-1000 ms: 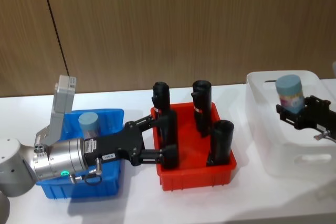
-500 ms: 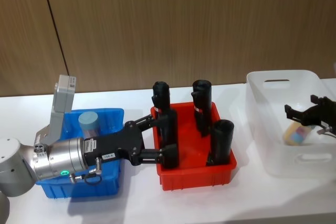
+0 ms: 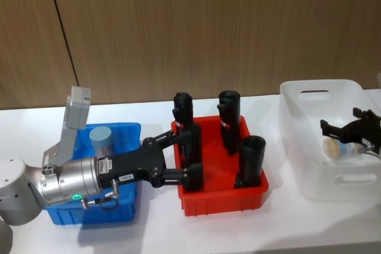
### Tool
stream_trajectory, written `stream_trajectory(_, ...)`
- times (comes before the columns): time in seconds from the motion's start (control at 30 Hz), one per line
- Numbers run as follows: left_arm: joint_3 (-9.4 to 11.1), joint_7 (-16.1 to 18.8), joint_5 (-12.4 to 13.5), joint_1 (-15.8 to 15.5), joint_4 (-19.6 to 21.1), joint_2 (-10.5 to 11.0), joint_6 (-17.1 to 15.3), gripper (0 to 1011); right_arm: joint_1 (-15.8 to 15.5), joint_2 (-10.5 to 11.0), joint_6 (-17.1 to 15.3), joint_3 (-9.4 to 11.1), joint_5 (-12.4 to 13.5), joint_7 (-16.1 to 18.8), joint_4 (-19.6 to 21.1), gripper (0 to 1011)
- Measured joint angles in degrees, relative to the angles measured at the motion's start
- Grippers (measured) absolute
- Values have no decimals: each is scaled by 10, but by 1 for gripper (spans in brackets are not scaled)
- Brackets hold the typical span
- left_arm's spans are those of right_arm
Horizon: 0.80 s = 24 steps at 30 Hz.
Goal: Pick the cotton swabs from the blue box and place them into the white box.
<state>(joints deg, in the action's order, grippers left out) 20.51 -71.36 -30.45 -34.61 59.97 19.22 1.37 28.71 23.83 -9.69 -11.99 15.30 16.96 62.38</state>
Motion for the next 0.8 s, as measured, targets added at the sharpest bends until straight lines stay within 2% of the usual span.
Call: stream_trajectory(0.8,14,177,47,53,83,7,-6,1004,-129,-20,34,-4,6,-57,169,1001)
